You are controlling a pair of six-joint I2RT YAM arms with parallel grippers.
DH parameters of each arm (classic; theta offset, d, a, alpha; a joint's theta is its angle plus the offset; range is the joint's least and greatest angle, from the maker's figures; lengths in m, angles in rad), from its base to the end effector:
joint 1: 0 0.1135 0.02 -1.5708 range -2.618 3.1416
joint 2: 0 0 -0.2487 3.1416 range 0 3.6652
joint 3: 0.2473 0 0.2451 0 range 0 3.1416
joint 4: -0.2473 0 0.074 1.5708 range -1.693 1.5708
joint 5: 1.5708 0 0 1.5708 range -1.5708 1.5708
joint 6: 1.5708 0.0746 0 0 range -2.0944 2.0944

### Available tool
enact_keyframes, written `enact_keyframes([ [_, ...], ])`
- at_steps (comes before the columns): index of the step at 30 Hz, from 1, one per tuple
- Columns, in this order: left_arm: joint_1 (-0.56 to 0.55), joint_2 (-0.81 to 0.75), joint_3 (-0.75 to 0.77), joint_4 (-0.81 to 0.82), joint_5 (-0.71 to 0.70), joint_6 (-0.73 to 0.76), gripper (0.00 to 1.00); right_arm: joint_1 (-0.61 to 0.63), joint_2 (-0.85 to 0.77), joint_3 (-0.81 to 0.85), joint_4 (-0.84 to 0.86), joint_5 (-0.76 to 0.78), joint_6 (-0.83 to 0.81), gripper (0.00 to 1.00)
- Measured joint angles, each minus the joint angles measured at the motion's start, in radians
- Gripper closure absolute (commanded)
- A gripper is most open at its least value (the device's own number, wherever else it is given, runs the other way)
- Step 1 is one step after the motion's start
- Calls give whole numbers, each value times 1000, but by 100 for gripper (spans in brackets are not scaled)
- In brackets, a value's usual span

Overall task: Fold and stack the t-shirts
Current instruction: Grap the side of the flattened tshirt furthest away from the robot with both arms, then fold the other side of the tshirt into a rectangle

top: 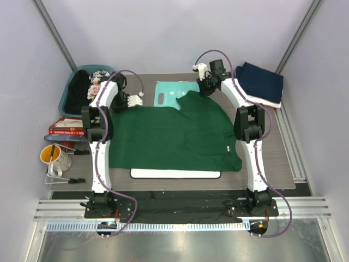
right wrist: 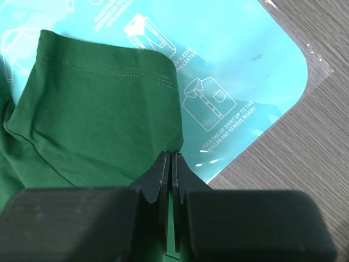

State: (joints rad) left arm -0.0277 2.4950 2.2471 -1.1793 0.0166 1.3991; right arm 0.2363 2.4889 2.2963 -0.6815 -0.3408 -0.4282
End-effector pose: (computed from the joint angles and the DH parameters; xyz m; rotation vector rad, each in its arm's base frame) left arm 0.4846 -0.0147 0.1161 1.9762 2.2806 0.1180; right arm 0.5337 0.1541 0.1673 -0.9243 2.2192 0.3275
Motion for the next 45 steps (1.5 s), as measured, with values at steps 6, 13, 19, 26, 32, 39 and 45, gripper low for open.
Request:
enact_keyframes([
  [6,-1,-68,-98,26,33,-50,100,6,-11,-3,-15,-8,-12,94],
  [13,-2,-208,-204,61,29,-76,100,6,-216,-187,-68,-38,-67,94],
  [19,-3,-334,-286,89,0,-77,100,6,-433,-327,-133,-80,-153,95],
  [26,-3,-431,-462,96,-40,-38,100,6,-577,-451,-285,-148,-289,95],
  [32,-3,-493,-584,92,-66,3,100,9,-647,-548,-413,-167,-387,95],
  [39,-3,-566,-625,87,-73,28,100,14,-807,-681,-492,-147,-482,96],
  [45,-3,-597,-628,70,-72,44,100,31,-888,-722,-563,-134,-547,95],
])
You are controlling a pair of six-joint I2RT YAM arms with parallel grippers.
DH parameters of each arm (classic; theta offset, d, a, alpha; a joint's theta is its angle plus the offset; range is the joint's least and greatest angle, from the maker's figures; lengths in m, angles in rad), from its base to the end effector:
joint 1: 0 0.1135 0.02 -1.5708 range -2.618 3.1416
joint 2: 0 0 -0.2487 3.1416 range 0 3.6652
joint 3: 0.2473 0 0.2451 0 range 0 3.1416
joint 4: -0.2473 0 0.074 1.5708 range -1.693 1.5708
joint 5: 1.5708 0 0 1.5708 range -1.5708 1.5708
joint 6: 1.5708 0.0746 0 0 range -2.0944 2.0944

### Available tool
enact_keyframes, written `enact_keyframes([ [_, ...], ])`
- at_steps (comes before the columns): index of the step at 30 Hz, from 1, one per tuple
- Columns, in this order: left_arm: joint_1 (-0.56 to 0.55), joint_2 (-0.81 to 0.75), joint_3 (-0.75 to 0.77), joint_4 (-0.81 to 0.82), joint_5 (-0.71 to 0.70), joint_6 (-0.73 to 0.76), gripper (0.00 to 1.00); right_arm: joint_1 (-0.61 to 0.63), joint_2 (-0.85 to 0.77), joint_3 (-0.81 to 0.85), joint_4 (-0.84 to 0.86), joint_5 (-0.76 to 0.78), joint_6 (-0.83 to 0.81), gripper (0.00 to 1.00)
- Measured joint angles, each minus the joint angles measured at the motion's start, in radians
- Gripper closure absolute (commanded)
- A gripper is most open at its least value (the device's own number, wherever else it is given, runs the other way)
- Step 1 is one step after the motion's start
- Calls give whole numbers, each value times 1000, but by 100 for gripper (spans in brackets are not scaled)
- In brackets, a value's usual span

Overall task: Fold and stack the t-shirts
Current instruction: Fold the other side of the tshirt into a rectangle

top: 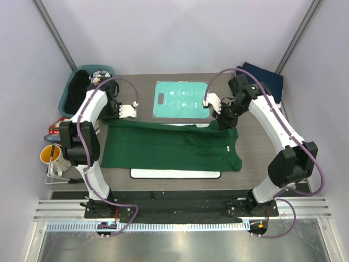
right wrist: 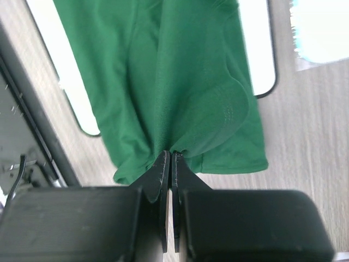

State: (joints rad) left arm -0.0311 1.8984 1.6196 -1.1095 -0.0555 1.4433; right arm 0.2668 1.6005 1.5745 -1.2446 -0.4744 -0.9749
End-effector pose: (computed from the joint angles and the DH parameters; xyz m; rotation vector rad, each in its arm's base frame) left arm 0.3719 -0.0074 0.1952 2.0305 2.2477 0.2438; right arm 0.2881 0.1141 0.2818 -1.6280 2.1090 0.4641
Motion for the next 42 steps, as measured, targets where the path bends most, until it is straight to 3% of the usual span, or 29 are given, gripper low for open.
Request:
enact_keyframes([
  [11,-23,-87,-166,-68,-4,50,100,32,-41,-134,-70,36,-80,95],
  [13,-29,-93,-191,-76,-5,56,96,43,-51,-151,-73,44,-90,94],
  [14,-32,-94,-199,-78,-6,57,91,48,-55,-157,-75,47,-93,89],
  [15,-35,-94,-207,-79,-8,57,73,53,-58,-161,-76,50,-96,84],
  [17,-40,-95,-220,-77,-16,57,53,68,-61,-167,-77,56,-101,67],
  [18,-42,-95,-227,-78,-23,57,37,77,-63,-171,-78,62,-103,63],
  [22,-45,-95,-269,-65,-64,57,34,119,-69,-200,-82,85,-128,56],
  [29,-46,-95,-252,-29,-100,32,33,145,-83,-248,-63,134,-125,58],
  [33,-48,-94,-177,24,-110,4,33,138,-89,-286,39,176,-80,58],
  [42,-80,-76,-192,64,-113,-1,33,43,-4,-294,302,286,48,59],
])
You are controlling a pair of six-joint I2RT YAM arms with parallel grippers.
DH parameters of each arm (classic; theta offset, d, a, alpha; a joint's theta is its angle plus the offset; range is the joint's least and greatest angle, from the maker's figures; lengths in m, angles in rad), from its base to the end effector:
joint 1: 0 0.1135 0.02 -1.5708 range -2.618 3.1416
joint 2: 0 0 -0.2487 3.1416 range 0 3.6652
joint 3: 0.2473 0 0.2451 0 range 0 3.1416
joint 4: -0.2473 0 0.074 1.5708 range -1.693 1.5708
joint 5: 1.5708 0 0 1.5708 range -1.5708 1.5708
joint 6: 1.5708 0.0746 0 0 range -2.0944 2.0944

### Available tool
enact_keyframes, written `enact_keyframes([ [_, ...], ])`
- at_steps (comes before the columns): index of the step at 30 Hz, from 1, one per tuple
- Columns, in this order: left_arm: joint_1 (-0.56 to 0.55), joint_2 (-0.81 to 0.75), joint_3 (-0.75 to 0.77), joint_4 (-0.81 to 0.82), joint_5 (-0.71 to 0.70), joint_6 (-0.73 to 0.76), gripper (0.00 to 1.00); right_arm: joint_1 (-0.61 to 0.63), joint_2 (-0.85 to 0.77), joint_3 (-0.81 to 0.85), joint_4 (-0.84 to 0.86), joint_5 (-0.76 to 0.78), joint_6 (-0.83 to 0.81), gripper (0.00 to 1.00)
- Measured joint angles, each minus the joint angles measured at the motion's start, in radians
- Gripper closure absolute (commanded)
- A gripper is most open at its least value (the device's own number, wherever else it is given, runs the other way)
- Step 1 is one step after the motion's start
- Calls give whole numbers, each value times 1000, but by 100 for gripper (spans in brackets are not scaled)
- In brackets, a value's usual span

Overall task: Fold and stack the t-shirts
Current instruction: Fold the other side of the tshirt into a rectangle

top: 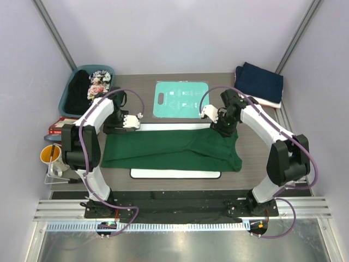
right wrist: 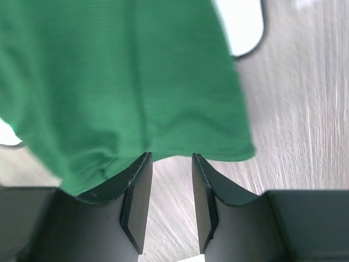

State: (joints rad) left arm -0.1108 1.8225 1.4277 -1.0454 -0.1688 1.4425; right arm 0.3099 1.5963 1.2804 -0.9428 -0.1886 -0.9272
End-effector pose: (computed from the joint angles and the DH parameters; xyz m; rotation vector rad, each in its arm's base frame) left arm 0.3429 -0.0255 0.1721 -2.1760 -2.2390 -0.3338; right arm 0.2968 0.1097 0.2052 -1.6490 2.2455 0.1179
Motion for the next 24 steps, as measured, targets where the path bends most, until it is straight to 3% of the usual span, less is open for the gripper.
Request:
enact_keyframes([
  [6,-35,0,-31,8,16,-19,33,-98,135,98,48,-18,50,58],
  [9,-51,0,-57,15,18,-30,34,-111,188,165,5,-101,52,58],
  [18,-91,0,-127,62,15,-52,34,6,259,262,-119,-301,29,56],
  [24,-103,10,-160,111,-20,-59,34,33,338,292,-97,-268,42,56],
])
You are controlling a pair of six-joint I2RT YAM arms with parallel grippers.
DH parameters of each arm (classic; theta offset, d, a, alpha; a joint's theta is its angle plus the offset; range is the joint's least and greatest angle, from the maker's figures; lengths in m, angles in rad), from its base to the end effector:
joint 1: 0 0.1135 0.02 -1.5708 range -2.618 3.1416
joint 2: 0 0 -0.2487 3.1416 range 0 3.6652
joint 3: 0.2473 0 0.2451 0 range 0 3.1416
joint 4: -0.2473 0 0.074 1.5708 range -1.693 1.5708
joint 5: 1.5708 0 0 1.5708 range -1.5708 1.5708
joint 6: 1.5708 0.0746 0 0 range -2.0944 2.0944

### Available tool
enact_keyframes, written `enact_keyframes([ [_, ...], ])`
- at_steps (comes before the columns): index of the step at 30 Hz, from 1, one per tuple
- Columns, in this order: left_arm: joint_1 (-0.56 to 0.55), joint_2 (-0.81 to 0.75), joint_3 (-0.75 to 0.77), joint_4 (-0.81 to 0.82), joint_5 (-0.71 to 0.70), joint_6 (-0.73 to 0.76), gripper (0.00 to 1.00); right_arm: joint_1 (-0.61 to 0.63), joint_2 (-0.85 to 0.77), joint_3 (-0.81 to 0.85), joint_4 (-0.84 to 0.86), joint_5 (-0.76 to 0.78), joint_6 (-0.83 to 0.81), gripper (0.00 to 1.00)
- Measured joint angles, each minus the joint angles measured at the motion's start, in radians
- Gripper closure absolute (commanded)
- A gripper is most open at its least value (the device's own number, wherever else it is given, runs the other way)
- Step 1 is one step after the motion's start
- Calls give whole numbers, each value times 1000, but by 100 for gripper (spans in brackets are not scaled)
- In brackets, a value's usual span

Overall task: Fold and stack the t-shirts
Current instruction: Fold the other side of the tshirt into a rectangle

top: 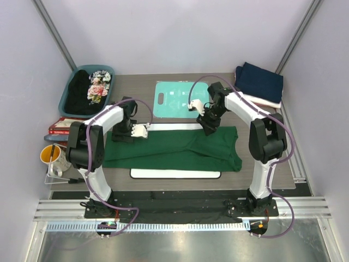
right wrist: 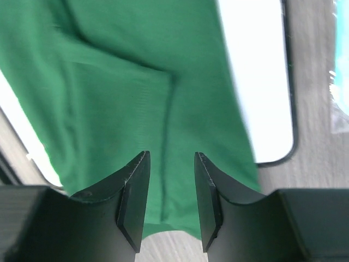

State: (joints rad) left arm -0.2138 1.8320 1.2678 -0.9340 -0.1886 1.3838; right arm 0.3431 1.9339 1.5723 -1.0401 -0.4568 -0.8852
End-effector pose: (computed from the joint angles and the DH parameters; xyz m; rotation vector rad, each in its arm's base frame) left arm 0.3233 -0.0559 0.1305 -2.2016 -2.1581 -0.3049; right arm 0.3426 0.1573 0.1791 -1.6613 2.2603 0.5645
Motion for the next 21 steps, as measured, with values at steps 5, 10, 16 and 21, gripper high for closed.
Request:
enact_keyframes([
  [5,0,23,6,33,-19,-17,34,-32,69,64,5,6,-3,54],
  [10,0,58,19,56,-35,-27,34,-25,113,125,-14,-29,-19,53],
  [16,-4,77,31,67,-40,-44,35,34,155,170,-54,-73,-64,52],
  [21,-7,89,55,71,-44,-48,35,64,185,170,-88,-89,-94,51],
])
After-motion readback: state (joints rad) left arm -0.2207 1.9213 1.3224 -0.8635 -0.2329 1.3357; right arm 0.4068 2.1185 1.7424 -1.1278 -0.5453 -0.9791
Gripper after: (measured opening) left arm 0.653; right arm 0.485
